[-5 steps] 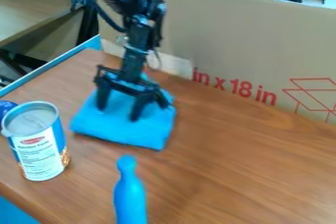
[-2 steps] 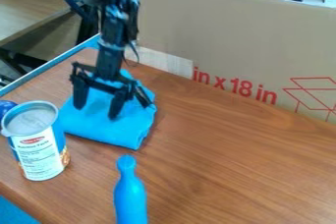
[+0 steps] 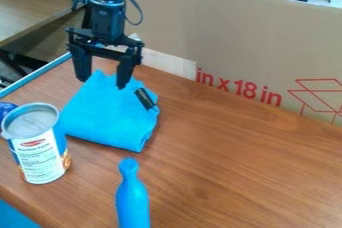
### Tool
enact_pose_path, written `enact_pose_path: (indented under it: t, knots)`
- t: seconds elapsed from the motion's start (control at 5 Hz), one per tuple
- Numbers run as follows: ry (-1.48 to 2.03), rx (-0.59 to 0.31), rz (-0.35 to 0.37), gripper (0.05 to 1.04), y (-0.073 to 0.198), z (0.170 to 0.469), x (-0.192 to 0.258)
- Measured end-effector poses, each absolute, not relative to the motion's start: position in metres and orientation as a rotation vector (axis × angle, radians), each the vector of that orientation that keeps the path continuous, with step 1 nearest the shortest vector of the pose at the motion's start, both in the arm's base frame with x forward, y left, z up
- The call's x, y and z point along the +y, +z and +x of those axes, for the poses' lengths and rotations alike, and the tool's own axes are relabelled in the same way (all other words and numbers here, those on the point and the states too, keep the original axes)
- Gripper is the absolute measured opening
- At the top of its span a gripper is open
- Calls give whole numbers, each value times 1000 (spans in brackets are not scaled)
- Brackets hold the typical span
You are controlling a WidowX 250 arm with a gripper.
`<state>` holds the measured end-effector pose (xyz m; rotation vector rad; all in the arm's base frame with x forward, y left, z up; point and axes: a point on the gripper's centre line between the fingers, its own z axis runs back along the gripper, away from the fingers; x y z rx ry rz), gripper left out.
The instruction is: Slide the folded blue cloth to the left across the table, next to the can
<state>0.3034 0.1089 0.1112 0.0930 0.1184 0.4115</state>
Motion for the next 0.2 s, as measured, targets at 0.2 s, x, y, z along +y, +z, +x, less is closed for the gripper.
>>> enact_pose_path:
  t: [0.2]
  knots:
    - [337,156,72,1001,114,301,90]
